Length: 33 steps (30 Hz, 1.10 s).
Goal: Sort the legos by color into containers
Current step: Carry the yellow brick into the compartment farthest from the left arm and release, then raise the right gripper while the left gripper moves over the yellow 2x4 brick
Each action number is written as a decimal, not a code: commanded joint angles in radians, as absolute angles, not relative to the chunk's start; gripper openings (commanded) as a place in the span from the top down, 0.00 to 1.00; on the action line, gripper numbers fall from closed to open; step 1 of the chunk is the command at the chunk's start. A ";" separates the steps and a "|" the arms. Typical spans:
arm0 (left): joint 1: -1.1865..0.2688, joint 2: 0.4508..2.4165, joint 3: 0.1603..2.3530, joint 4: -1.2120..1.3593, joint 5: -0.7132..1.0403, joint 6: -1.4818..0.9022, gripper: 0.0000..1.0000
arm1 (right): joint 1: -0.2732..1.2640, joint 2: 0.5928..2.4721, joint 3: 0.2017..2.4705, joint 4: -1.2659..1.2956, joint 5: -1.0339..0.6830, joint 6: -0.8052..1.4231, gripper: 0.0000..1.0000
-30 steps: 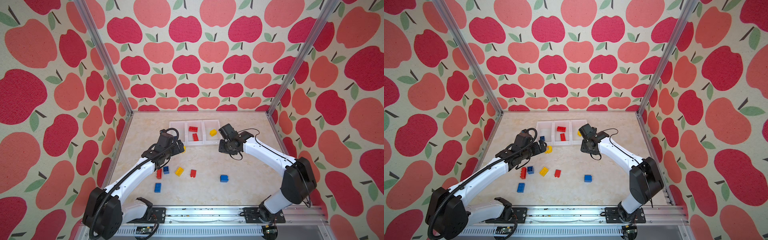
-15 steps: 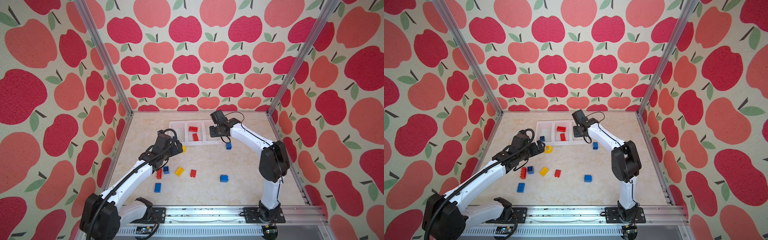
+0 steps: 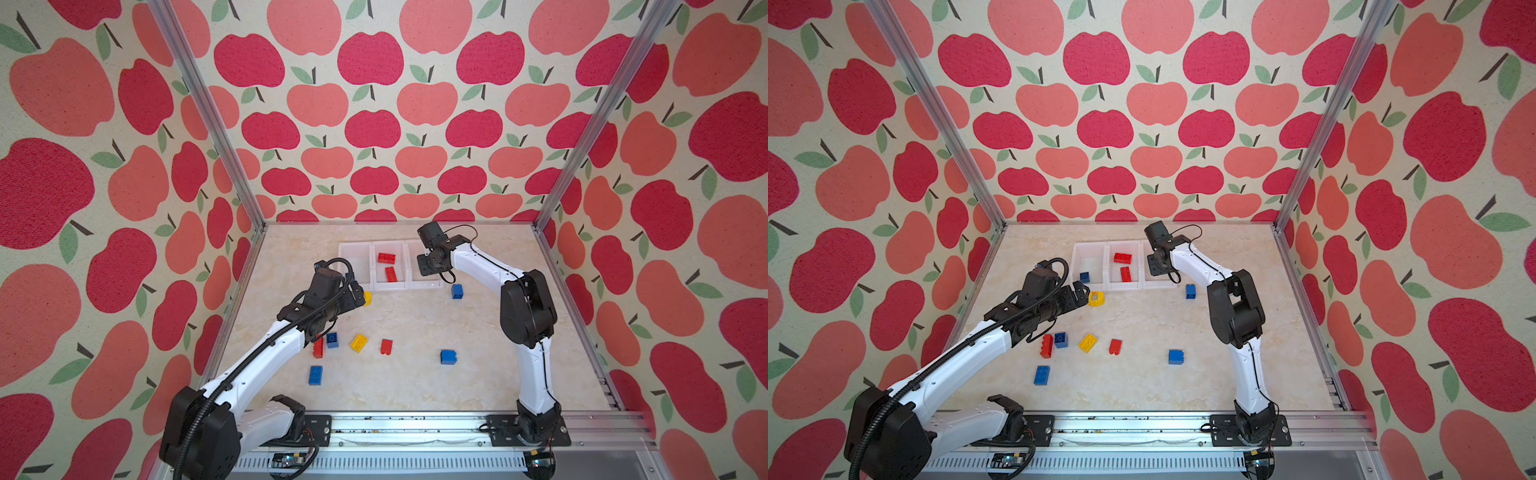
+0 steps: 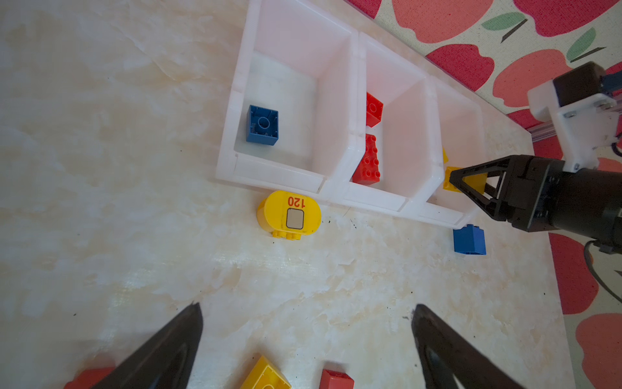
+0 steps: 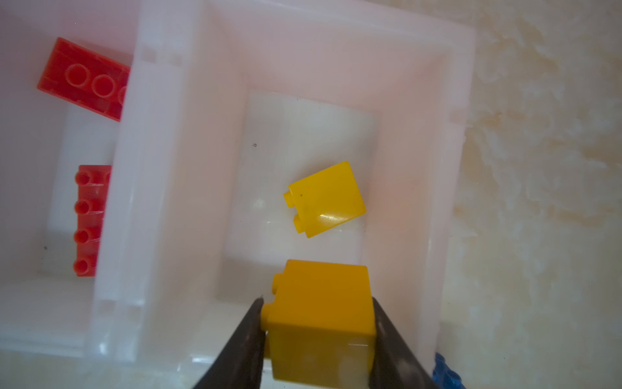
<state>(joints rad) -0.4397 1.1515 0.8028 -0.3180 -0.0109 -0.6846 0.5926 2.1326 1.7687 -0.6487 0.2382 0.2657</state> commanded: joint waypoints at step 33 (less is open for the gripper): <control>-0.430 1.166 0.814 -0.389 -0.031 -0.695 0.01 | 0.608 1.965 1.685 -0.689 0.181 0.315 0.31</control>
